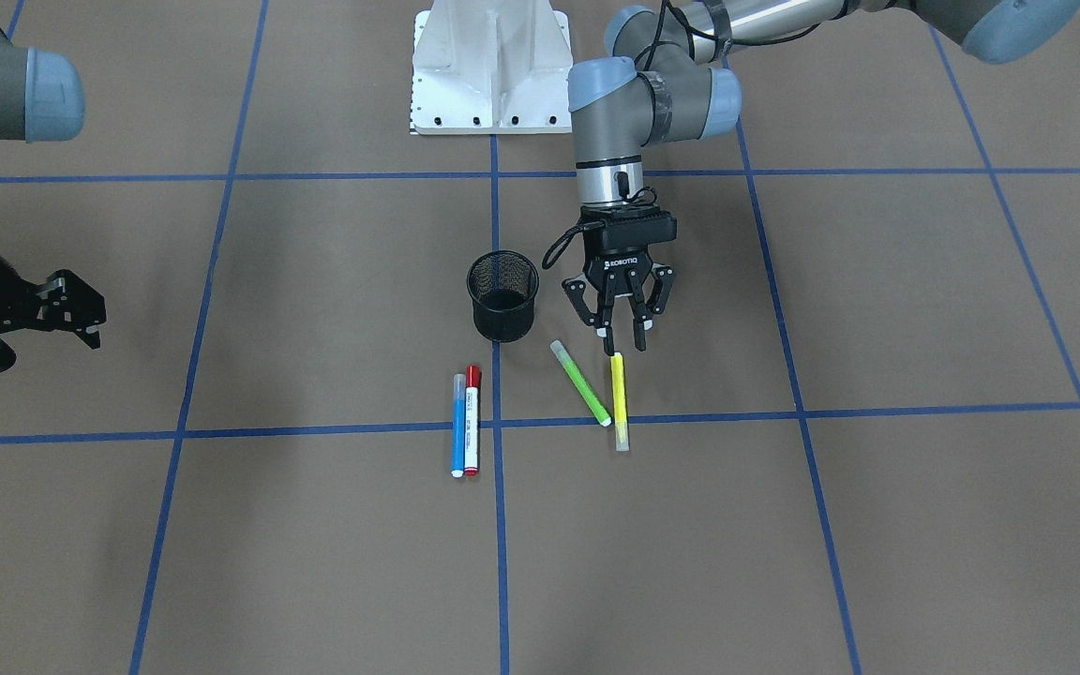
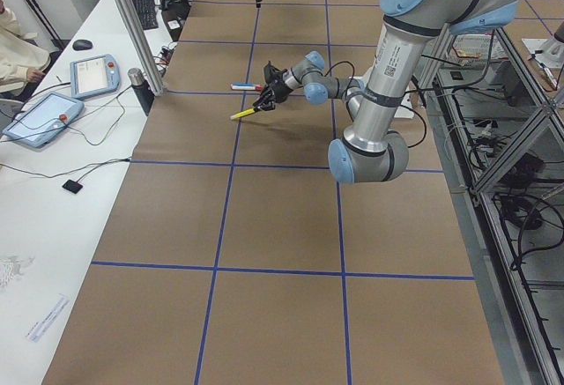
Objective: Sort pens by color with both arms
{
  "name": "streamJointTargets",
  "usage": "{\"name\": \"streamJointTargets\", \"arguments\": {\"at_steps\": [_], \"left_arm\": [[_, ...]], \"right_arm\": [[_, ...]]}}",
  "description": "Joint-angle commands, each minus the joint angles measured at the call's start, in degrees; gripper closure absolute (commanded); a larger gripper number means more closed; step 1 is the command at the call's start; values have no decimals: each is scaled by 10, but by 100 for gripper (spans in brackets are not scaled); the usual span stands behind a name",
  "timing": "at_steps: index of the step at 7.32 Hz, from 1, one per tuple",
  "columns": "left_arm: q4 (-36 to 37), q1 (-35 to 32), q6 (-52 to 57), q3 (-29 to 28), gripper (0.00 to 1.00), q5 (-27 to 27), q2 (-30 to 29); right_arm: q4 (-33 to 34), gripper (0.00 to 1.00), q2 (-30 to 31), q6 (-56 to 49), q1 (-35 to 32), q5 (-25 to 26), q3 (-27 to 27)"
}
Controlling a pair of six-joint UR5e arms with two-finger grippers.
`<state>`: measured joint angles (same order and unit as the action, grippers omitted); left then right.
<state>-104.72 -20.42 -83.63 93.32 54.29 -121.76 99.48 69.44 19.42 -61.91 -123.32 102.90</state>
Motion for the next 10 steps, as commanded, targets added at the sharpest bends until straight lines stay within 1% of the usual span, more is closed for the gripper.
{"name": "streamJointTargets", "arguments": {"at_steps": [1,2,3,4,5,7,8,9,10], "left_arm": [[0,-1,25,9,1,1,-1],[3,-1,48,28,1,5,-1],[14,-2,70,62,1,6,-1],[45,-8,97,107,1,39,0],[94,-26,104,155,1,91,-1],[185,-76,117,223,1,222,-9],[216,-108,139,236,1,274,-22],[245,-141,144,242,1,335,-25],[265,-183,179,243,1,402,-31]], "right_arm": [[0,1,0,0,-2,-1,0],[0,1,0,0,-4,-1,0],[0,1,-1,0,-7,-1,4],[0,1,0,0,-12,-1,5],[0,1,0,0,-16,0,6],[-1,1,3,0,-23,3,16],[-1,1,4,1,-28,4,16],[-1,1,4,5,-29,5,16],[-1,1,9,8,-36,5,15]]}}
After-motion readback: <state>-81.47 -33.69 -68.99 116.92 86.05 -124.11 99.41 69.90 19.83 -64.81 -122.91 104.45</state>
